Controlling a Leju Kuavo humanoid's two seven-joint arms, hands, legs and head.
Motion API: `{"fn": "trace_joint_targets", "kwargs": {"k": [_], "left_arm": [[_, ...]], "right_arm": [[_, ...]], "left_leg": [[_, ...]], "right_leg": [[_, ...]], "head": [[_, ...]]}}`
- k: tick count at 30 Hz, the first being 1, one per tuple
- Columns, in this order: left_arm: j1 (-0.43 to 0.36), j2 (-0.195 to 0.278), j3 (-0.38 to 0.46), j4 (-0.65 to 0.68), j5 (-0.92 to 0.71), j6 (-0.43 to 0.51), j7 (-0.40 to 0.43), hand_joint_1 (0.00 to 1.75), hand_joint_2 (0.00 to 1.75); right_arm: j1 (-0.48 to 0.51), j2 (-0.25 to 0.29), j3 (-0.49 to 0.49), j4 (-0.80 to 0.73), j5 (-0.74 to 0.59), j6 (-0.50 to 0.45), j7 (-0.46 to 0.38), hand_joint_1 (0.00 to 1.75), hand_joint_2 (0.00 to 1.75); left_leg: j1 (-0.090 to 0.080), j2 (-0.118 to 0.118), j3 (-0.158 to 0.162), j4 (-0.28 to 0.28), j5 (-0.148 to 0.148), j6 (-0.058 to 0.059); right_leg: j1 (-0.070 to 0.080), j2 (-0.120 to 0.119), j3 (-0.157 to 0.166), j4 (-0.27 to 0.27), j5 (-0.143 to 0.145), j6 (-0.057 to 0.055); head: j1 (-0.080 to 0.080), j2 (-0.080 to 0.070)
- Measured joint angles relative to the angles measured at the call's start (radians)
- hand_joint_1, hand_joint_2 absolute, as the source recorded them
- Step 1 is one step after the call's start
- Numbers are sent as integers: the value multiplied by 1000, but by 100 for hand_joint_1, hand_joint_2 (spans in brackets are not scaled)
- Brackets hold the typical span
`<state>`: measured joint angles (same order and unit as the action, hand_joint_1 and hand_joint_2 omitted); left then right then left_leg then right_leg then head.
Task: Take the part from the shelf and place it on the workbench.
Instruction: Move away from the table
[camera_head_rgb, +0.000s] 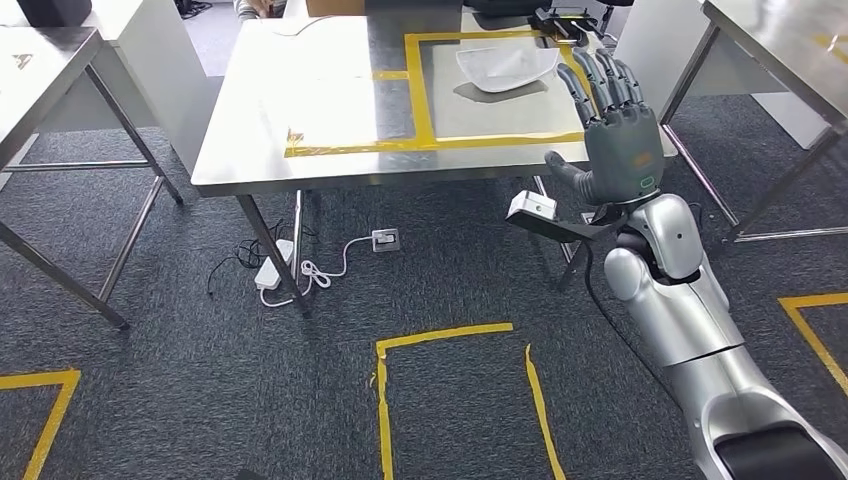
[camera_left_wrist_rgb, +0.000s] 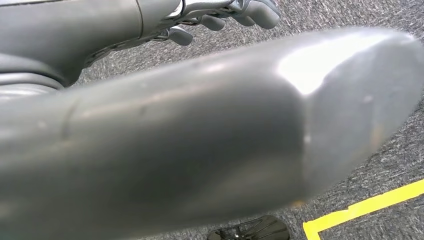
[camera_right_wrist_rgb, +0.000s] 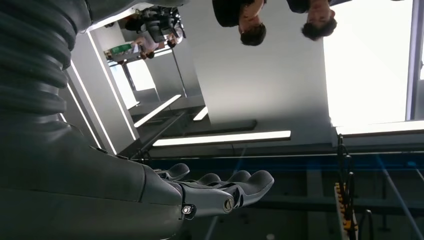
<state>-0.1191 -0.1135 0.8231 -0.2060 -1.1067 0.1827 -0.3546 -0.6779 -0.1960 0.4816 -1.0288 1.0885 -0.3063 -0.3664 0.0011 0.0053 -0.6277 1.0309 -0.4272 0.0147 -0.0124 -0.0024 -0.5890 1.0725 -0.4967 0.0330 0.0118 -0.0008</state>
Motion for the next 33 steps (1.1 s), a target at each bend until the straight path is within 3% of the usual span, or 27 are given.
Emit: {"fn": "trace_joint_targets", "kwargs": {"k": [1,5,9,14,33], "left_arm": [[-1,0,0,0,0,0,0,0,0],[-1,1,0,0,0,0,0,0,175],[-1,0,0,0,0,0,0,0,175],[-1,1,0,0,0,2,0,0,175],[-4,1,0,0,-26,-1,47,0,175]], "right_arm": [[-4,0,0,0,0,0,0,0,175],[-9,0,2,2,0,3,-1,0,175],[-10,0,2,9,-2,3,-3,0,175],[-10,0,3,15,-3,1,-4,0,175],[17,-27,12,15,-59,23,-11,0,175]], "left_leg": [[-2,0,-2,2,0,-3],[-3,0,-5,-4,6,-6],[-3,0,-5,-14,23,-20],[-2,0,-5,-17,27,-25],[-2,0,-8,-15,27,-23]], "right_leg": [[2,0,21,-37,5,-7],[8,0,21,-52,16,-22],[9,0,15,-52,24,-31],[9,0,13,-51,26,-33],[7,1,10,-51,27,-30]], "head": [[0,0],[0,0],[0,0],[0,0],[0,0]]}}
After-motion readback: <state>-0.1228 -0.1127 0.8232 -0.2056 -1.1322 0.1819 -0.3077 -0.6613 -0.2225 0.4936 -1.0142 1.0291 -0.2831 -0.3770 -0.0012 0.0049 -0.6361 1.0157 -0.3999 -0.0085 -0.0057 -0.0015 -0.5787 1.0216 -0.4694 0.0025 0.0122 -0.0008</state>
